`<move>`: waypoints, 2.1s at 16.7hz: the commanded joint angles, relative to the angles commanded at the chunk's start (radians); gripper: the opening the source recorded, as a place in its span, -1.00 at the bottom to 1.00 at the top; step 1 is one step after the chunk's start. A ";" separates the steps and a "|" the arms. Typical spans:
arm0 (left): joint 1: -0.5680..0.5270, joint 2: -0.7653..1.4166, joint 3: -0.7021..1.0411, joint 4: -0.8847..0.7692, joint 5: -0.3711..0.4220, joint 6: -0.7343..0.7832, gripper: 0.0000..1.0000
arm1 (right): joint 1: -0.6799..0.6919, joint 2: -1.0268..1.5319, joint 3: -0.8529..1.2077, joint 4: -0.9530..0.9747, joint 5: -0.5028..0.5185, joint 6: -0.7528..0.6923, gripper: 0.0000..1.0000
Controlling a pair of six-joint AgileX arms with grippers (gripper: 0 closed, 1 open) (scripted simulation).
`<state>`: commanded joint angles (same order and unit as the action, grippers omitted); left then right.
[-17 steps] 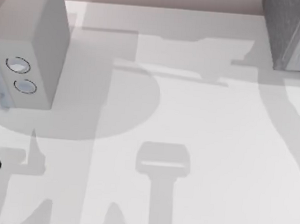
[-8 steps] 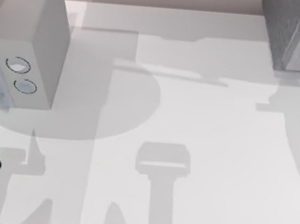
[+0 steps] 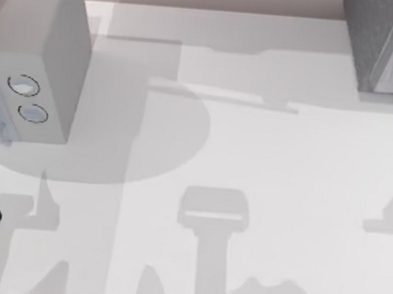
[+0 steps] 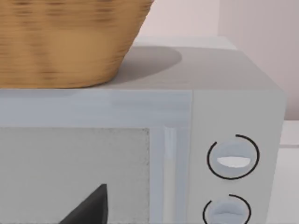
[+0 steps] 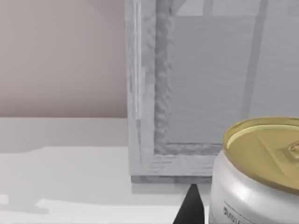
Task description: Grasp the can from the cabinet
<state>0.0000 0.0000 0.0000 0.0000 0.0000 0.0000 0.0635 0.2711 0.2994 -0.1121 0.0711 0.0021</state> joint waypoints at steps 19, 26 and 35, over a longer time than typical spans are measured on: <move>0.000 0.000 0.000 0.000 0.000 0.000 1.00 | -0.172 0.011 -0.157 0.370 -0.315 0.028 -1.00; 0.000 0.000 0.000 0.000 0.000 0.000 1.00 | -0.383 0.713 0.081 0.910 -0.770 0.062 -1.00; 0.000 0.000 0.000 0.000 0.000 0.000 1.00 | -0.576 1.717 0.330 1.577 -1.250 0.060 -1.00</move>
<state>0.0000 0.0000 0.0000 0.0000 0.0000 0.0000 -0.5123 1.9885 0.6292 1.4644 -1.1792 0.0618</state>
